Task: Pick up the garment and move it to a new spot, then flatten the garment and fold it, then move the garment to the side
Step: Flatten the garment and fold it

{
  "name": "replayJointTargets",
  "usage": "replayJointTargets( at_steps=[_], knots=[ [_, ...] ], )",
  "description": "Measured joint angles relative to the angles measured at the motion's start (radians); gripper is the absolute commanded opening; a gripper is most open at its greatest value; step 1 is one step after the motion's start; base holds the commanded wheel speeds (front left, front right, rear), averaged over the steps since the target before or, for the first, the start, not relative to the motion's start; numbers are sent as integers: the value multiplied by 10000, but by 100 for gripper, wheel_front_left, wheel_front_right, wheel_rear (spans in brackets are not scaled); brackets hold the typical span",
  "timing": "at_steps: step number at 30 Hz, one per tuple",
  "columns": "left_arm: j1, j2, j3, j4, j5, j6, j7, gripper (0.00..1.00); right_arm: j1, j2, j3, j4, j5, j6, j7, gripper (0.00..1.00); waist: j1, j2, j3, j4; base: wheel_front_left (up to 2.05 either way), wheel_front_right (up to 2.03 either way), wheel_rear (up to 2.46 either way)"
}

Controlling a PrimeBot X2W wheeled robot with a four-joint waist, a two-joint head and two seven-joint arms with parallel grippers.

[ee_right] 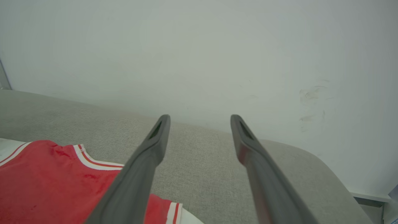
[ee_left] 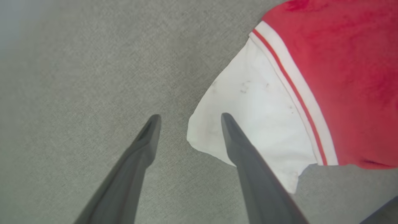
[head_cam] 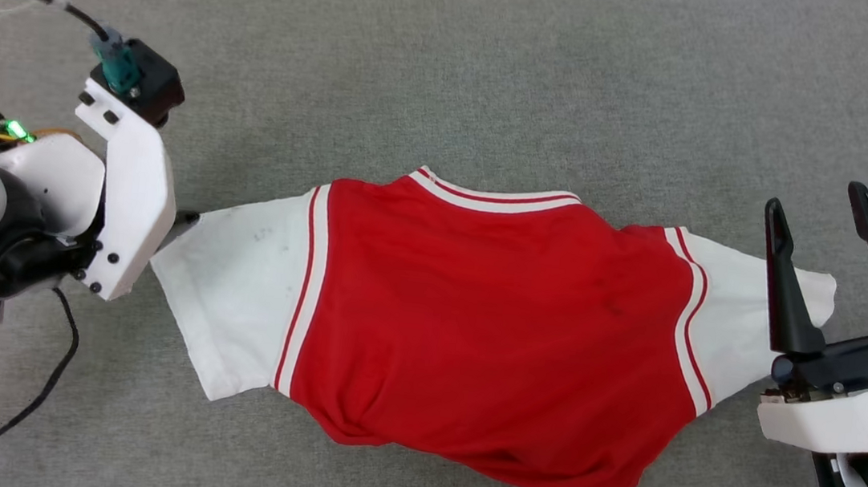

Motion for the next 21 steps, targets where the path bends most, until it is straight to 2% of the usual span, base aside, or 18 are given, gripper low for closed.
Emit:
replayJointTargets(
  at_steps=[5, 11, 12, 13, 14, 21],
  knots=[
    [-349, 180, -1001, 464, -531, 0, 654, 100, -246, -4, 215, 100, -48, 0, 2, 100, 0, 0, 341, -169, 0, 0, 0],
    [-576, 510, -2079, 976, -761, 0, 803, 100, -542, 13, 384, 234, -56, 0, 0, 100, 0, 0, 687, -401, 0, 0, 0],
    [-670, 560, -2245, 995, -798, 0, 817, 96, -550, 19, 393, 261, -56, 0, 0, 100, 0, 1, 720, -423, 0, 0, 0],
    [-723, 594, -2374, 1014, -819, 0, 744, 29, -554, 25, 397, 280, -56, 0, 0, 100, 0, 0, 741, -434, 0, 0, 0],
    [-795, 604, -2481, 1062, -888, 0, 646, 0, -554, 21, 384, 311, -56, 0, 2, 100, 0, 0, 741, -435, 0, 0, 0],
    [-915, 608, -3047, 1319, -1227, 0, -399, 0, -742, -364, 477, 637, -104, 0, 38, 100, 0, 0, 277, -253, 0, 0, 0]
  ],
)
